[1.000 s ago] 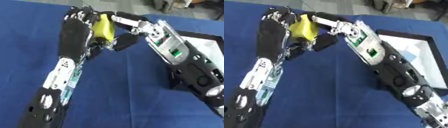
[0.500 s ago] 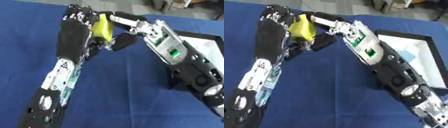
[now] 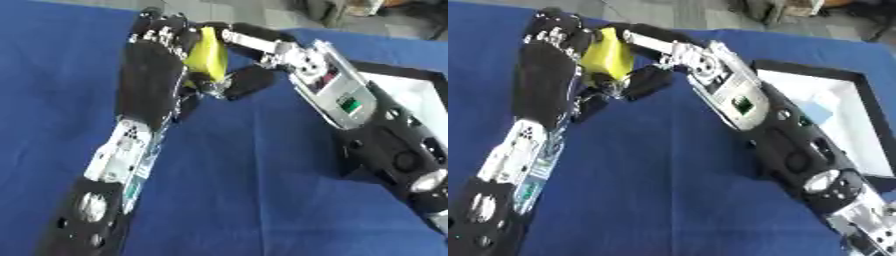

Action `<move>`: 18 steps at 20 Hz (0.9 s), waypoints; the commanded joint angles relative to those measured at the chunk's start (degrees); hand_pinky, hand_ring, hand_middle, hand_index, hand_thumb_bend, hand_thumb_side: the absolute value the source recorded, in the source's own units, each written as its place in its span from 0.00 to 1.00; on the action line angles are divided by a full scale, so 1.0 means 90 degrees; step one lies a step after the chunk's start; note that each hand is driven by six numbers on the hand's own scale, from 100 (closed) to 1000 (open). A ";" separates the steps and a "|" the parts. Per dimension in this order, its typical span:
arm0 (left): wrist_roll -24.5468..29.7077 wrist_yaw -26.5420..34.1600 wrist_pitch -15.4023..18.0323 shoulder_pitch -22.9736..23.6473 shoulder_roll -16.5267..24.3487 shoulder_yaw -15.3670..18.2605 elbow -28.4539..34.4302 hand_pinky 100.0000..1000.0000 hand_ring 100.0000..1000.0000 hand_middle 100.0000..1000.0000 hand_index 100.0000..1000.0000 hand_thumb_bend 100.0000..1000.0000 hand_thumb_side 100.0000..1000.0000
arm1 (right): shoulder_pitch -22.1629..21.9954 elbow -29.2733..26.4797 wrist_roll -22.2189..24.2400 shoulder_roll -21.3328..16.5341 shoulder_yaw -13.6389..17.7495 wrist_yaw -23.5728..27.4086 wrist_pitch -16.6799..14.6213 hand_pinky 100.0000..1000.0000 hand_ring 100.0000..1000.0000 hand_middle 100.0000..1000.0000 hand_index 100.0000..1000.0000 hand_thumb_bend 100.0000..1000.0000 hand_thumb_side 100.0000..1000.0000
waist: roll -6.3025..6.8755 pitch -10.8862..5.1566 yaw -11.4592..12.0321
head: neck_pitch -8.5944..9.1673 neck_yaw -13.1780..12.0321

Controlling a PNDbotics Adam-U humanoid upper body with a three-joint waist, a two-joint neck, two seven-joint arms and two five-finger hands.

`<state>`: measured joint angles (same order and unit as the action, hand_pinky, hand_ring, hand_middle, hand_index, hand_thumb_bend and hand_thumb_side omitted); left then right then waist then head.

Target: Pick up the objects with one hand, pass them to the other hand, and then place them into the box on the other side of the table.

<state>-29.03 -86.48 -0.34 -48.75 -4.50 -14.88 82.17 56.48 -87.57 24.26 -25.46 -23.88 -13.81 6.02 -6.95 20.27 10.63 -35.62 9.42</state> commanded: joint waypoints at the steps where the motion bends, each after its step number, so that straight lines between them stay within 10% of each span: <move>1: -0.0028 -0.0052 0.0085 -0.0153 -0.0496 -0.0484 0.0237 0.75 0.66 0.51 0.81 0.60 0.00 | 0.0122 -0.0066 -0.0013 0.0077 -0.0090 0.0005 0.0029 1.00 1.00 1.00 1.00 0.00 0.31 | 0.0024 -0.0115 0.0000 | 0.0032 0.0028; 18: -0.0005 -0.0414 -0.0240 -0.0029 -0.0439 -0.0355 0.0266 0.83 0.76 0.59 0.86 0.73 0.09 | 0.0095 -0.0100 -0.0084 0.0009 -0.0041 0.0061 0.0094 1.00 1.00 1.00 1.00 0.00 0.31 | 0.0010 -0.0127 0.0044 | -0.0002 0.0068</move>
<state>-29.13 -89.86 -2.76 -47.85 -5.55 -15.44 83.16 56.39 -87.58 23.66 -25.48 -23.91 -13.52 6.64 -7.14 20.27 11.03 -35.65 9.79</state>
